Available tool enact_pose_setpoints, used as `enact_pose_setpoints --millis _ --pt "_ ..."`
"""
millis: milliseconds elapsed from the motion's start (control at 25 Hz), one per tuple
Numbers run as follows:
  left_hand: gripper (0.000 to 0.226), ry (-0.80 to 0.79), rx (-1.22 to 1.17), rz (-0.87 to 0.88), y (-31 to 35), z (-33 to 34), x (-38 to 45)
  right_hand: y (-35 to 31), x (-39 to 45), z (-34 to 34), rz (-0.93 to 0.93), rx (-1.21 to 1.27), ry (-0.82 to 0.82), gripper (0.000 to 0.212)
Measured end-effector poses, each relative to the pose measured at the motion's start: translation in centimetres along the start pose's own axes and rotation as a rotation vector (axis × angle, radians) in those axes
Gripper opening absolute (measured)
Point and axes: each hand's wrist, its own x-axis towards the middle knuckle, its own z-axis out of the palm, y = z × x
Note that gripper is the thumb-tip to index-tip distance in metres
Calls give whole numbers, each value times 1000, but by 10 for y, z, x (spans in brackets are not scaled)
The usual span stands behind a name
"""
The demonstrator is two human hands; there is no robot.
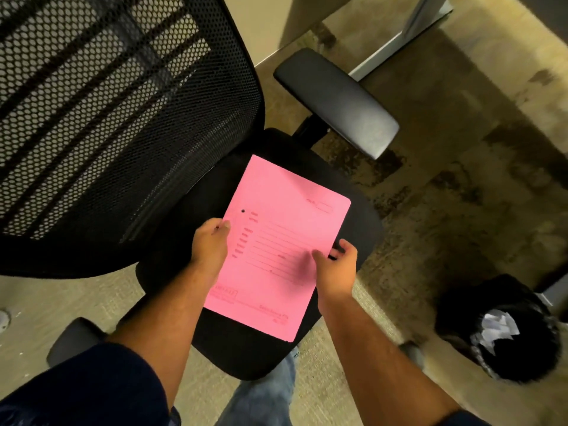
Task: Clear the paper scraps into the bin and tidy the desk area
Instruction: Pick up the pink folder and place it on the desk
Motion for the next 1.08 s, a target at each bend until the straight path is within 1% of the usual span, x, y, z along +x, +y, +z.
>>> enact_pose_setpoints --millis 120,200,320,480,680,760,880,1080 --pt "26 13 -70 24 16 -6 -14 -10 -7 -12 91 89 -76 31" --pt "28 14 -111 63 34 -5 -26 -18 -14 -21 123 160 -140 19" --pt "22 0 -116 128 64 6 -45 -39 -22 -45 118 314 -170 15" --pt "20 -2 -113 119 89 16 -70 -62 -41 -80 90 361 -161 5" --pt "22 -83 -6 48 97 16 -104 -78 -74 -113 129 341 -111 7" --pt "22 -137 19 5 100 14 -118 -81 -85 -127 130 318 -84 3" --pt "23 -197 20 -24 106 11 -136 -89 -98 -147 112 276 -74 4" --pt "24 -304 -3 -21 127 29 -178 -107 -113 -197 51 236 9 7"
